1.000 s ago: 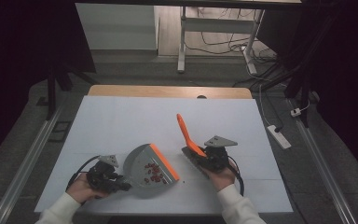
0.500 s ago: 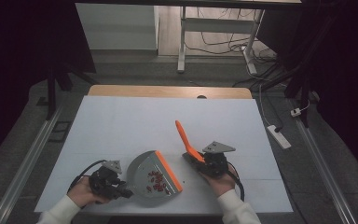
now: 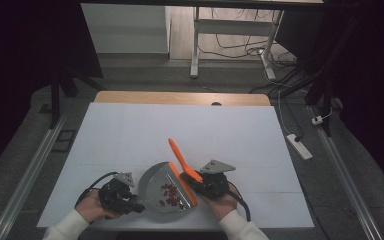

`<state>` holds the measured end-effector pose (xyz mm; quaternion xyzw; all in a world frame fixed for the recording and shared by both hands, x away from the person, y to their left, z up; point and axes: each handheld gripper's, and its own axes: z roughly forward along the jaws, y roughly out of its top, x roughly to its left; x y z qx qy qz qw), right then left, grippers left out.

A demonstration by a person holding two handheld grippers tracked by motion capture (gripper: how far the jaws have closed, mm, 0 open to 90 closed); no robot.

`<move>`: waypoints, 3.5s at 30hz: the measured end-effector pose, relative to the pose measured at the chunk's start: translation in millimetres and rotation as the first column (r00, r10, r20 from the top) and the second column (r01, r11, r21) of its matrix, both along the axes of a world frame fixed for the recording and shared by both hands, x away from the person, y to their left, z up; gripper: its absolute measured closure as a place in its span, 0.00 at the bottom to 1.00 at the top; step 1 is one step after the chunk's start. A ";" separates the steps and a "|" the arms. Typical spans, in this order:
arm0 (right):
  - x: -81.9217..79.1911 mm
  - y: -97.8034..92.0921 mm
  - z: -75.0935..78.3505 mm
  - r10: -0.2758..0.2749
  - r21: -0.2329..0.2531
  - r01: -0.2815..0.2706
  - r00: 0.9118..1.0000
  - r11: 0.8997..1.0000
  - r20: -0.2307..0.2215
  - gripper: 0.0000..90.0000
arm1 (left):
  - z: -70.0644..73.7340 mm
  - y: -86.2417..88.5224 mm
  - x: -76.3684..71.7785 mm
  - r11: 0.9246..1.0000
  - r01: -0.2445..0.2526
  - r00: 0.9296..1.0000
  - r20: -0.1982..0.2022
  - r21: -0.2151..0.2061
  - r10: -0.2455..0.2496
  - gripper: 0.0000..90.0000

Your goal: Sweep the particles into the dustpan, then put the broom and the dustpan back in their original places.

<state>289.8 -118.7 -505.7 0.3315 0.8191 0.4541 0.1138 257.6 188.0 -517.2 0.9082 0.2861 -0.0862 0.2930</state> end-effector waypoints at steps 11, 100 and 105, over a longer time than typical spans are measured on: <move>0.7 2.1 19.2 0.034 0.119 -0.038 0.999 0.992 0.035 0.78 | -1.8 2.0 1.2 1.000 -0.005 1.000 -0.001 -0.023 0.005 0.69; 24.6 -136.6 34.0 -0.083 0.046 0.079 0.993 0.996 0.090 0.78 | 15.7 31.4 2.5 0.844 -0.511 0.849 0.054 -0.164 0.525 0.69; 21.6 -137.0 34.8 -0.074 0.045 0.071 0.994 0.996 0.080 0.78 | 17.0 32.2 -0.4 0.829 -0.533 0.834 0.059 -0.171 0.548 0.69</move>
